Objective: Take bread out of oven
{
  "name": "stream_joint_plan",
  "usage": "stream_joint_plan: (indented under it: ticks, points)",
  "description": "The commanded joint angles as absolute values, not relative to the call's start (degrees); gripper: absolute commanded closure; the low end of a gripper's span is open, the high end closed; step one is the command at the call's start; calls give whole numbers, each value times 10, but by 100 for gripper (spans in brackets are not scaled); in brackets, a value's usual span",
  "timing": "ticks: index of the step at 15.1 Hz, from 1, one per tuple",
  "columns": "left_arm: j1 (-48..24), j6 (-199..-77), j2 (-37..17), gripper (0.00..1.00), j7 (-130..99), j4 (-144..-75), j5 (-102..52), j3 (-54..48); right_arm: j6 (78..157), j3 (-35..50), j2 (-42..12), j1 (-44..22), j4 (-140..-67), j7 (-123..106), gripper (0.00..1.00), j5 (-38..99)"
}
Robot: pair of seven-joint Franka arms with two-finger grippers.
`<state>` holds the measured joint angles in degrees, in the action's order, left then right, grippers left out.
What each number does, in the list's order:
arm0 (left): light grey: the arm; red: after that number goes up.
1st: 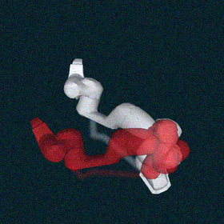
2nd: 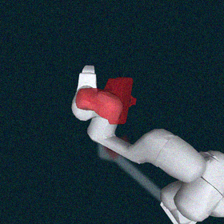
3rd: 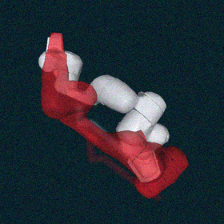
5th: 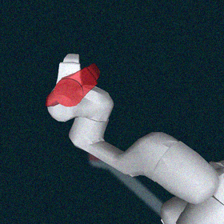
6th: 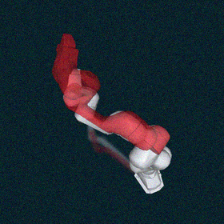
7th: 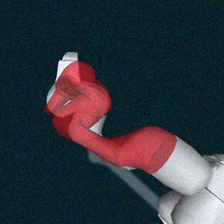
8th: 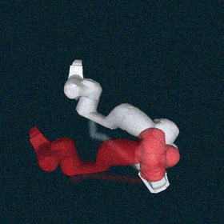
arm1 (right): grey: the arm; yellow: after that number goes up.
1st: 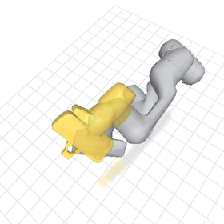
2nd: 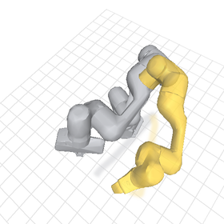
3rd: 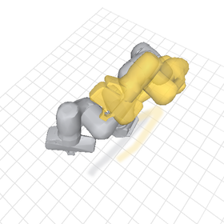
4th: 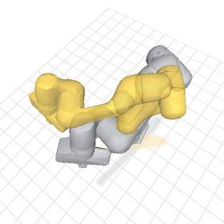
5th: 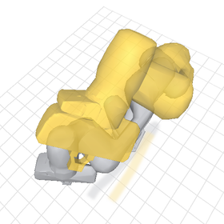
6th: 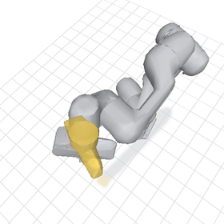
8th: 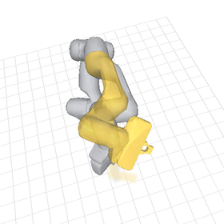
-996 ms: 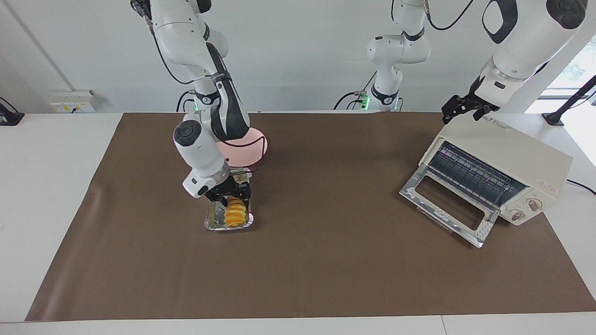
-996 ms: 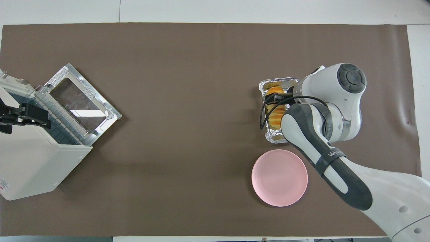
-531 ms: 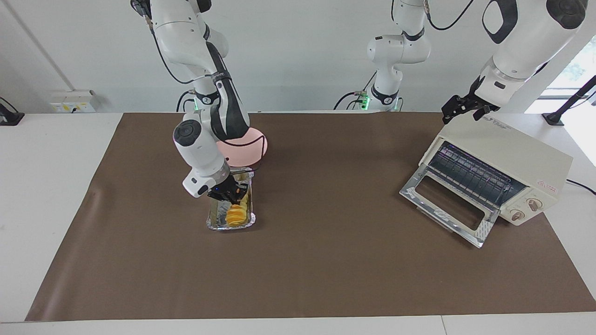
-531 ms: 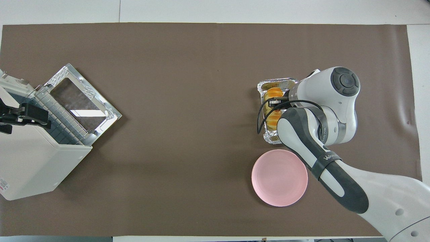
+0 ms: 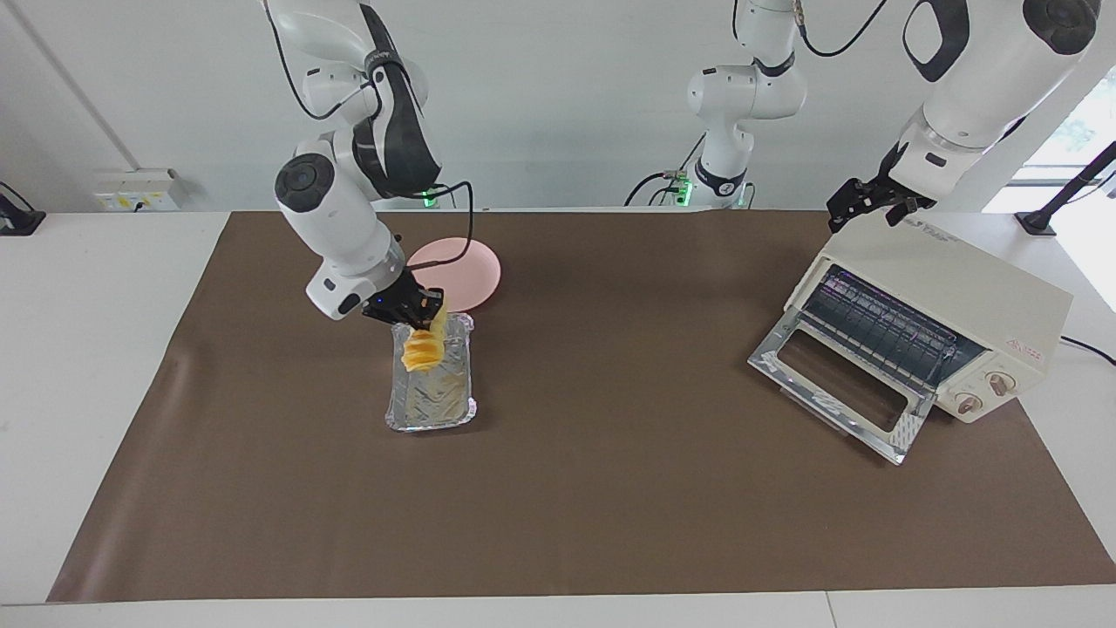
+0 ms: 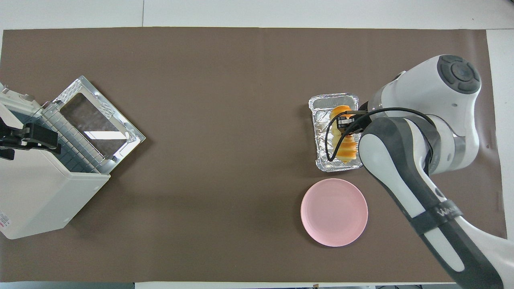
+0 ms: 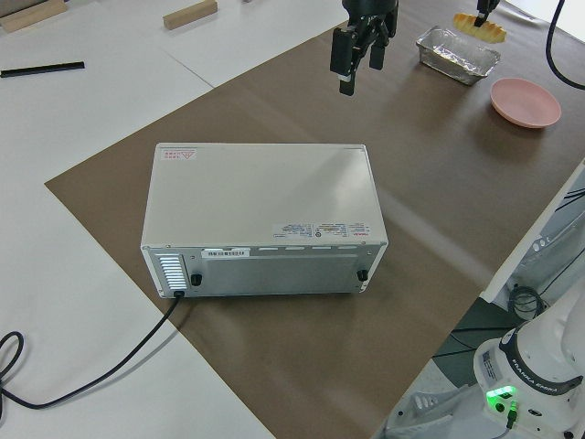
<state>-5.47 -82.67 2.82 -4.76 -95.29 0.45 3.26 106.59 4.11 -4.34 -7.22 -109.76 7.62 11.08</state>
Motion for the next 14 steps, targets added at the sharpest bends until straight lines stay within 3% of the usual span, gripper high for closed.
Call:
stream_joint_plan:
  ticks: [1, 4, 8, 14]
  points:
    - [-52, -816, 30, 0, -47, -947, 10, 32, 1056, 50, 53, -82, -1215, 91, 100, 102]
    - [-52, -816, 30, 0, -47, -947, 11, 32, 1054, 50, 134, -109, -1309, 111, 100, 102]
    - [-52, -816, 30, 0, -47, -947, 11, 32, 1092, 51, 182, -119, -1395, 111, 100, 102]
    - [-52, -816, 30, 0, -47, -947, 11, 32, 1237, 53, 177, -147, -1495, 118, 100, 103]
